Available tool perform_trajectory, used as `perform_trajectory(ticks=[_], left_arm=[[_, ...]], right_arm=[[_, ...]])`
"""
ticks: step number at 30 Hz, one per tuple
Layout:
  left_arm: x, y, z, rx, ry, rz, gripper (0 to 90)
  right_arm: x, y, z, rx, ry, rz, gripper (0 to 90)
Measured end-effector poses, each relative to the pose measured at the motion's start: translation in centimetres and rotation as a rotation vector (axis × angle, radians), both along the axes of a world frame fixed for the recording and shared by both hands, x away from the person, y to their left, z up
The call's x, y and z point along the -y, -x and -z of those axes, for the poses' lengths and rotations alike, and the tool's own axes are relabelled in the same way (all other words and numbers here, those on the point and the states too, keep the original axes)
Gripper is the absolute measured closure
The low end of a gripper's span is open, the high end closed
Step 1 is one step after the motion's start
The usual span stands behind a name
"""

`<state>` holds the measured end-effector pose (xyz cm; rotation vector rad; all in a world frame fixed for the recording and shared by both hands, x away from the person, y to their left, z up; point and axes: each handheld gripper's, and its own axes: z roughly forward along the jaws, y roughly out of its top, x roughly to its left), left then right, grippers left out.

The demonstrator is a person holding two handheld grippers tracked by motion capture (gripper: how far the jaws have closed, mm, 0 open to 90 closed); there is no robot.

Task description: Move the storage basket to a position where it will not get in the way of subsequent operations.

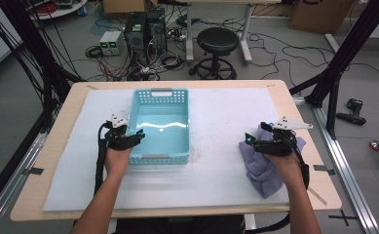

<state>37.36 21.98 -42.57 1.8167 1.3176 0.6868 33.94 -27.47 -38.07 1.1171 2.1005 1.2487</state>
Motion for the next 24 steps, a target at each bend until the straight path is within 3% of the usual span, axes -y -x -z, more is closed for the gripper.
perform_trajectory(ticks=[5,9,13,17,24], left_arm=[[-0.6,0.2,-0.2,0.009,-0.058,-0.044,70.4],[-1.2,0.3,-0.5,0.039,-0.076,-0.053,77.3],[-2.1,0.4,-0.6,0.04,-0.062,-0.064,78.7],[-3.5,0.7,-0.8,0.055,-0.008,-0.077,80.9],[-5.6,1.2,-1.1,0.062,0.017,-0.071,81.9]], right_arm=[[0.0,-0.1,0.1,-0.004,-0.001,-0.008,21.8],[0.3,0.0,0.1,-0.001,-0.008,-0.001,22.2],[0.5,0.0,0.1,-0.006,-0.009,0.006,22.3],[0.8,0.1,0.1,0.0,-0.009,0.008,22.3],[0.6,0.1,0.2,-0.001,-0.004,0.003,22.3]])
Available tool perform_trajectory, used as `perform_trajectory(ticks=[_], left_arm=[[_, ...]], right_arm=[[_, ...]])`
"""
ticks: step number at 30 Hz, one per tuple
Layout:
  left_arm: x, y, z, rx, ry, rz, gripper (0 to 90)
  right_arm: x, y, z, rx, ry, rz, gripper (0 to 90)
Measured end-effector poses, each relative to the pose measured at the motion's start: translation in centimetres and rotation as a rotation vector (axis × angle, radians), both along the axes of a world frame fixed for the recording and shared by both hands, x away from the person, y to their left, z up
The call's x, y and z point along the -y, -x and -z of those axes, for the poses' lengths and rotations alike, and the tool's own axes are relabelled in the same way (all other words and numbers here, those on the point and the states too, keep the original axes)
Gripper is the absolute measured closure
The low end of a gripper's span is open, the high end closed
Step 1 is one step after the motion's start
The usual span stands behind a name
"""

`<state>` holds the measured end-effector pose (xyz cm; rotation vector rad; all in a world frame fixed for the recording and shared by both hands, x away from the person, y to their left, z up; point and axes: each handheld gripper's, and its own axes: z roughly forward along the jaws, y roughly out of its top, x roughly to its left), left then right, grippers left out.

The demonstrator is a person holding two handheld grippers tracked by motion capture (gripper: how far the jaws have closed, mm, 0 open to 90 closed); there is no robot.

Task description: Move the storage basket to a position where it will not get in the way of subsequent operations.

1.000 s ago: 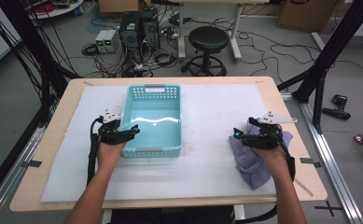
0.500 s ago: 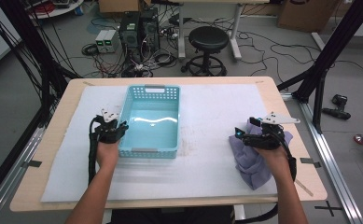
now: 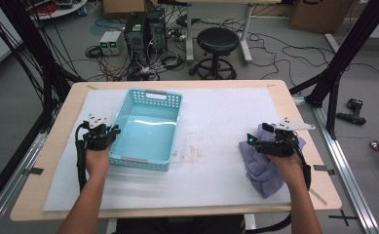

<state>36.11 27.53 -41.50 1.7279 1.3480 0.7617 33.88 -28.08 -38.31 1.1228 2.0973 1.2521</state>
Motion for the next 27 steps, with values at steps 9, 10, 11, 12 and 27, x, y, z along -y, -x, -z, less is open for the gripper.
perform_trajectory(ticks=[9,10,11,12,27], left_arm=[[-3.1,1.0,-0.4,0.021,0.003,-0.045,82.3],[-3.4,1.2,-0.5,0.024,0.003,-0.05,82.3],[-3.8,1.3,-0.6,0.03,0.006,-0.058,82.4],[-4.2,1.4,-0.6,0.033,0.009,-0.067,82.4],[-9.0,2.7,-0.2,0.023,0.018,-0.155,82.3]], right_arm=[[0.2,0.1,0.0,0.0,-0.003,0.009,22.3],[0.3,0.1,0.0,0.001,-0.002,0.009,22.3],[0.3,0.1,0.0,0.0,-0.002,0.008,22.4],[0.3,0.0,0.0,-0.001,0.0,0.007,22.7],[0.0,0.0,0.1,-0.012,0.0,-0.001,23.8]])
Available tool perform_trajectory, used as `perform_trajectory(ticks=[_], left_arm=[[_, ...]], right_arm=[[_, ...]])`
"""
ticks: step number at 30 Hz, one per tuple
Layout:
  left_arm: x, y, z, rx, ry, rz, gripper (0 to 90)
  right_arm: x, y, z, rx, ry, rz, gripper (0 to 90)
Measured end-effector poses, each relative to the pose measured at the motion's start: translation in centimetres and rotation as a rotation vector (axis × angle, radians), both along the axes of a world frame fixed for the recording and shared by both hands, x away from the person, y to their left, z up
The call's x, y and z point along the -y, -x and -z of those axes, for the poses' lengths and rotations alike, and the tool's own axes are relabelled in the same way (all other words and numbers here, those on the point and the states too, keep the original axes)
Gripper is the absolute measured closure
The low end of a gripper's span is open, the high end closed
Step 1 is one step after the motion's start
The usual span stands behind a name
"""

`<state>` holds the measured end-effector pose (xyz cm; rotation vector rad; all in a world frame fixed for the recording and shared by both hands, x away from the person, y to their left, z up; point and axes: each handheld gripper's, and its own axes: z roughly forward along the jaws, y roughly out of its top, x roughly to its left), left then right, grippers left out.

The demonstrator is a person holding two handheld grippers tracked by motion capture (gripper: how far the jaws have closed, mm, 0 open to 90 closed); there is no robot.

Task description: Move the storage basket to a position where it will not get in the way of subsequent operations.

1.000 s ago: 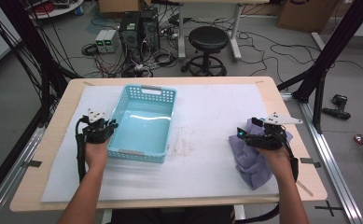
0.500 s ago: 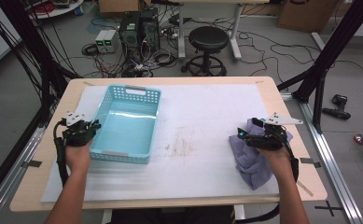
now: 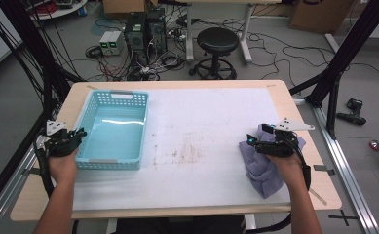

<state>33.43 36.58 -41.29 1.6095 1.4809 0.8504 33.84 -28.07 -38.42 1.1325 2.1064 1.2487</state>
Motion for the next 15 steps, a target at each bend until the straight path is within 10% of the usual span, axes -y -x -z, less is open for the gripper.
perform_trajectory(ticks=[15], left_arm=[[-2.8,0.4,0.4,-0.023,0.012,-0.043,82.3]], right_arm=[[0.1,0.0,0.1,-0.005,-0.005,0.004,23.8]])
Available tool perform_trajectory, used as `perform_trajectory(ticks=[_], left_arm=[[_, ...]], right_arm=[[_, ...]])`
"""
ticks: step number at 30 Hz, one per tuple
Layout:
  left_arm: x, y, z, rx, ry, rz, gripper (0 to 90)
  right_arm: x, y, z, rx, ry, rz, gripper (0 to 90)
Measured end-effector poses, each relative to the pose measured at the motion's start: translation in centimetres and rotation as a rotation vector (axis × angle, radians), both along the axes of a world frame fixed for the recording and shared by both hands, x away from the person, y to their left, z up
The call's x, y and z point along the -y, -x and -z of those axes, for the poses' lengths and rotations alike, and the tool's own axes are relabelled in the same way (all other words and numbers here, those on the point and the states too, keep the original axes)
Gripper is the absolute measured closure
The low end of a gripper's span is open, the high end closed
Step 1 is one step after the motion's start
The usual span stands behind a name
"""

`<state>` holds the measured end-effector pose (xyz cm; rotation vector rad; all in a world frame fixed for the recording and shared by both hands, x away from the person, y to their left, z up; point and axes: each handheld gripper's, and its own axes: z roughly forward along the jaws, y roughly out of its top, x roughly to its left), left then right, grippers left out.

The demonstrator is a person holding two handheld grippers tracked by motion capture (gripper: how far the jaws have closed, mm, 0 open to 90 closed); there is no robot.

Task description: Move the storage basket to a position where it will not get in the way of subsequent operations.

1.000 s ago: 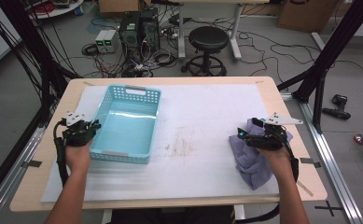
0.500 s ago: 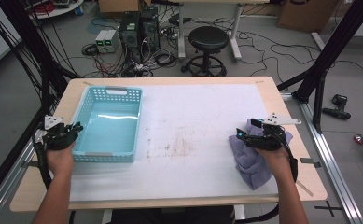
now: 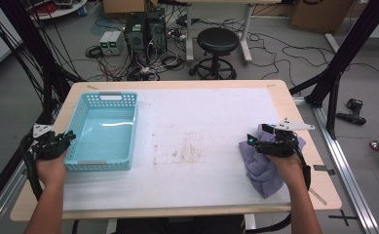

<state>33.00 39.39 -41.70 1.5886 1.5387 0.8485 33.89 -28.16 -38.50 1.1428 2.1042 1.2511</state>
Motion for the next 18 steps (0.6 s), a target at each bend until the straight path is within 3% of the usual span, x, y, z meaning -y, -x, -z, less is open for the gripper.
perform_trajectory(ticks=[3,5,7,9,13,18], left_arm=[[-0.4,-0.1,0.3,-0.035,0.014,-0.013,80.6],[-0.8,0.1,0.2,-0.045,0.058,-0.01,73.3],[-1.1,0.4,-0.1,-0.053,0.067,0.012,80.2],[-1.4,0.5,-0.1,-0.058,0.072,0.019,81.0],[-2.5,0.7,-0.1,-0.044,0.094,-0.026,83.9],[-3.1,0.4,0.0,-0.039,0.089,-0.054,83.9]], right_arm=[[0.0,0.0,0.0,-0.002,0.0,0.0,23.8],[0.0,0.0,0.1,-0.003,0.002,0.0,23.8],[0.0,0.0,0.1,-0.003,0.003,0.0,23.8],[0.0,0.1,0.1,-0.002,0.003,0.0,23.8],[-0.2,0.0,0.1,-0.001,0.007,-0.004,23.8],[-0.5,0.0,0.1,-0.003,0.012,-0.011,23.8]])
